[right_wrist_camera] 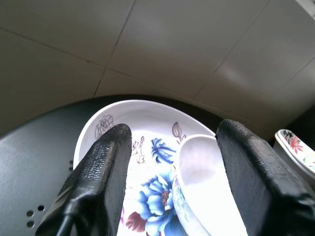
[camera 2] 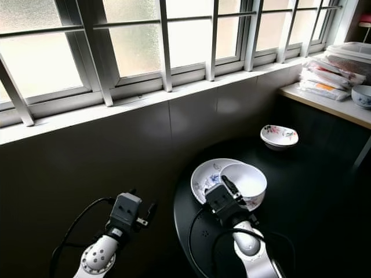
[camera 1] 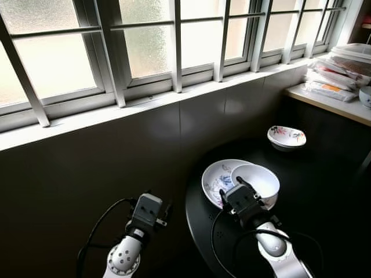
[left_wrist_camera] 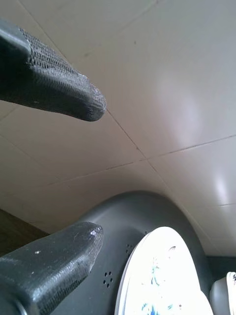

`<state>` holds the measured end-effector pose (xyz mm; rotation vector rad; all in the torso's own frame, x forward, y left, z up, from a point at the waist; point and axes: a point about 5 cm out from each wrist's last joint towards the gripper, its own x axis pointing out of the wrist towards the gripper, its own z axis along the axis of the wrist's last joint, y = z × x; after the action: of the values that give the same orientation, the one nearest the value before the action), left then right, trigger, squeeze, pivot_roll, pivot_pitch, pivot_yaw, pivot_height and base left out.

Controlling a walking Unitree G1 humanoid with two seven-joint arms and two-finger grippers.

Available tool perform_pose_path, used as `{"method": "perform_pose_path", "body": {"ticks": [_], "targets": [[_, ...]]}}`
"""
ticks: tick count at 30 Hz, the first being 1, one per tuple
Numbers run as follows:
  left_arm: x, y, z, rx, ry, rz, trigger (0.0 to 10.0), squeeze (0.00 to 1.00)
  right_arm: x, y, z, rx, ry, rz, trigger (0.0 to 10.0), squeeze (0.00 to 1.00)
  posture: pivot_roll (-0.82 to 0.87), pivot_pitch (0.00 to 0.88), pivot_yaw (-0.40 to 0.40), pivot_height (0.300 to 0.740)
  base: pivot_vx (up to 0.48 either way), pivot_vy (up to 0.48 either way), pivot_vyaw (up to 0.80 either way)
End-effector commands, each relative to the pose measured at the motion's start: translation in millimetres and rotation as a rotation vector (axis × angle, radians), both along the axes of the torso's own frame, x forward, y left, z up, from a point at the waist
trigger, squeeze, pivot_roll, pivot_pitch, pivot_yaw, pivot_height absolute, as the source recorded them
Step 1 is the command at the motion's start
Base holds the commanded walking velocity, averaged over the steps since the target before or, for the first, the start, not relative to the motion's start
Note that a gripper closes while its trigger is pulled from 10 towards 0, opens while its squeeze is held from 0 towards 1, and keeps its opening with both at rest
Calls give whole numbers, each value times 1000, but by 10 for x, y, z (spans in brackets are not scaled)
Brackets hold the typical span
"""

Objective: Kitchen organization

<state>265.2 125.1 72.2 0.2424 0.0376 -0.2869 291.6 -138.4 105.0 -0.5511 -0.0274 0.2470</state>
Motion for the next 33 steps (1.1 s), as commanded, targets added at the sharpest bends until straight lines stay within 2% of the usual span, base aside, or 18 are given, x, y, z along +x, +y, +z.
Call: {"method": "perform_pose_path", "body": {"ticks": [1,3,4,8,12,17,25,33], "targets": [[-2,31,0,0,-3,6,10000,0,75,-89,47,4,2,-73,10000,0,-40,0,17,740,0,0,0],[-3,28,-3,0,-2,6,10000,0,92,-116,54,11,6,-90,10000,0,-40,0,15,740,0,0,0],[-3,24,-3,0,-2,6,10000,0,143,-190,71,68,35,-131,10000,0,-39,0,14,740,0,0,0],[-2,16,-7,-1,0,5,10000,0,228,-329,104,185,84,-175,10000,0,-41,0,14,740,0,0,0],[0,13,-10,-2,1,4,10000,0,300,-444,143,156,118,-161,10000,0,-42,0,14,740,0,0,0],[4,6,-9,-5,1,3,10000,0,381,-639,134,150,217,-146,10000,0,-44,0,12,740,0,0,0],[16,4,-1,-5,-1,6,10000,0,424,-661,159,104,256,-64,10000,0,-39,0,7,740,0,0,0],[23,10,4,-4,-2,5,10000,0,462,-672,204,100,246,-40,10000,0,-40,0,8,740,0,0,0]]}}
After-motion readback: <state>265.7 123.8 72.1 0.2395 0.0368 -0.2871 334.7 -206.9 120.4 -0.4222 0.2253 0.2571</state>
